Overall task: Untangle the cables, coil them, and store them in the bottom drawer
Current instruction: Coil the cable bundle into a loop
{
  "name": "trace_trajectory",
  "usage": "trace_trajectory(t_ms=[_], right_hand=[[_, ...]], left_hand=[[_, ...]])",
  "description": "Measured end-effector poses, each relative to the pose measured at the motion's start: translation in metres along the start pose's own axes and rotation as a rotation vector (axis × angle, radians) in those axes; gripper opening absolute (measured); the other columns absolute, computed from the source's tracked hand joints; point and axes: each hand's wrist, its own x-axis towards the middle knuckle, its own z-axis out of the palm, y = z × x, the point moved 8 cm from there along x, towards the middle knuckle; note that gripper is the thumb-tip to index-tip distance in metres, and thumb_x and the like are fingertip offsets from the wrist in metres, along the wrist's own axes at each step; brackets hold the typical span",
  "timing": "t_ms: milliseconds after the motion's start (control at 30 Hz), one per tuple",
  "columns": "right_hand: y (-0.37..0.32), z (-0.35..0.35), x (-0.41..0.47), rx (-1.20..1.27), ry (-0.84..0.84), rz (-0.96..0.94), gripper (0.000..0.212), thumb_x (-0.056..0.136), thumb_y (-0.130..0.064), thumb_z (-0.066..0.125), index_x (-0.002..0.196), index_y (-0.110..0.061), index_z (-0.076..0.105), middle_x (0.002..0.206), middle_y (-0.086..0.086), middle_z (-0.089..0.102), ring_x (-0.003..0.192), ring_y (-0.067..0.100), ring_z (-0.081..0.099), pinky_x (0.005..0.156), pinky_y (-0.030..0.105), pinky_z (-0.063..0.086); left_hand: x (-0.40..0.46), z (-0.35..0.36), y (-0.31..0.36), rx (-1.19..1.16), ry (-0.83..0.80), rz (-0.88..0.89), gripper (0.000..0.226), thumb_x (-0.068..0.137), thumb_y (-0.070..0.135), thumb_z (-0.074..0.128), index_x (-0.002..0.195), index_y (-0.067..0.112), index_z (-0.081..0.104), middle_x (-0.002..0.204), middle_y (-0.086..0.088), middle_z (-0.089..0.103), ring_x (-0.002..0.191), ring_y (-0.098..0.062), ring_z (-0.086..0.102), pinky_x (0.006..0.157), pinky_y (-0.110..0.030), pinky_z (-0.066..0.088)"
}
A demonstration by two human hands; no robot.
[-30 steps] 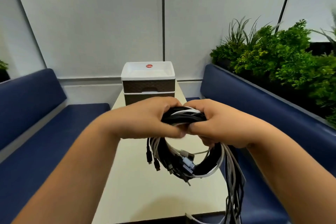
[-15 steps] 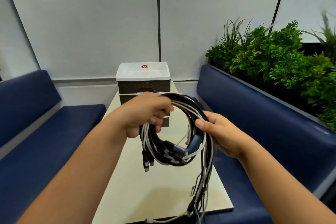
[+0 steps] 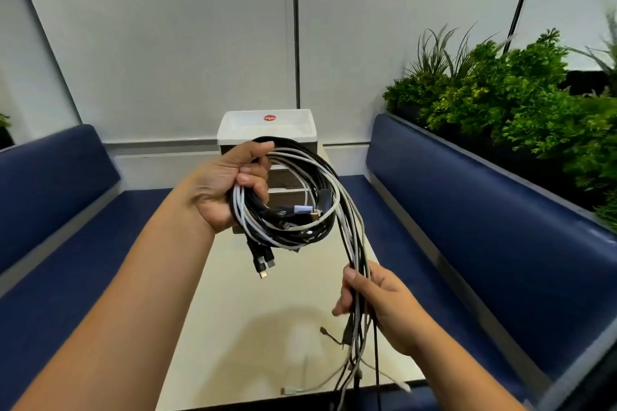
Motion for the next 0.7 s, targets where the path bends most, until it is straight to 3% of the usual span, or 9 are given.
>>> trace_trajectory(t_ms=[100, 233, 333, 433, 533, 600, 700], right_hand=[[0.014, 0.008, -0.003, -0.008, -0.006, 0.083, 0.015, 0.097, -0.017, 0.056, 0.096, -0.003, 0.051, 0.071, 0.014, 0.059, 0.070, 0.035, 0.064, 0.056, 0.036, 0.053], [0.035, 0.009, -0.007, -0.051, 0.036, 0.178, 0.014, 0.097, -0.018, 0.056, 0.096, -0.005, 0.051, 0.067, 0.012, 0.059, 0.086, 0.036, 0.072, 0.062, 0.030, 0.047], [0.039, 0.013, -0.007, -0.089, 0.089, 0.205, 0.016, 0.095, -0.020, 0.059, 0.095, -0.008, 0.049, 0.064, 0.007, 0.051, 0.062, 0.028, 0.064, 0.064, 0.037, 0.046], [0.025, 0.015, -0.002, -0.622, 0.181, 0.150, 0.012, 0.095, -0.020, 0.050, 0.090, -0.013, 0.041, 0.066, 0.000, 0.049, 0.052, 0.018, 0.043, 0.052, 0.032, 0.040], [0.000, 0.033, -0.005, -1.277, 0.092, 0.128, 0.019, 0.091, -0.006, 0.040, 0.088, -0.018, 0.026, 0.066, -0.003, 0.039, 0.052, 0.015, 0.036, 0.045, 0.028, 0.023], [-0.024, 0.045, -0.015, -1.532, 0.013, 0.119, 0.028, 0.087, 0.003, 0.039, 0.093, -0.018, 0.022, 0.068, -0.004, 0.029, 0.051, 0.014, 0.030, 0.044, 0.028, 0.019], [-0.059, 0.062, -0.022, -1.737, -0.117, 0.011, 0.034, 0.084, 0.008, 0.043, 0.108, -0.016, 0.036, 0.074, 0.002, 0.027, 0.050, 0.018, 0.026, 0.044, 0.030, 0.017]], left_hand=[[0.004, -0.008, -0.005, -0.102, 0.050, 0.034, 0.049, 0.054, 0.028, 0.093, 0.071, 0.016, 0.048, 0.047, 0.011, 0.036, 0.033, -0.003, 0.036, 0.044, -0.014, 0.042], [0.004, -0.019, -0.004, -0.135, 0.194, 0.107, 0.035, 0.075, 0.039, 0.072, 0.068, 0.018, 0.045, 0.047, 0.011, 0.034, 0.033, -0.002, 0.035, 0.042, -0.014, 0.042], [0.004, -0.025, -0.007, -0.191, 0.285, 0.186, 0.031, 0.083, 0.038, 0.069, 0.071, 0.017, 0.049, 0.047, 0.010, 0.037, 0.034, -0.001, 0.035, 0.044, -0.012, 0.040], [0.006, -0.031, -0.020, -0.261, 0.450, 0.280, 0.032, 0.088, 0.030, 0.068, 0.067, 0.016, 0.049, 0.045, 0.008, 0.037, 0.032, -0.001, 0.036, 0.039, -0.014, 0.039], [0.002, -0.035, -0.031, -0.212, 0.634, 0.383, 0.029, 0.087, 0.021, 0.071, 0.066, 0.012, 0.052, 0.043, 0.005, 0.039, 0.031, -0.005, 0.039, 0.043, -0.017, 0.043], [0.000, -0.032, -0.037, -0.156, 0.682, 0.423, 0.025, 0.087, 0.018, 0.071, 0.069, 0.009, 0.056, 0.043, 0.004, 0.043, 0.034, -0.005, 0.043, 0.048, -0.019, 0.047], [-0.001, -0.026, -0.040, -0.057, 0.660, 0.446, 0.022, 0.087, 0.017, 0.071, 0.073, 0.006, 0.058, 0.046, 0.002, 0.050, 0.044, -0.011, 0.052, 0.050, -0.019, 0.051]])
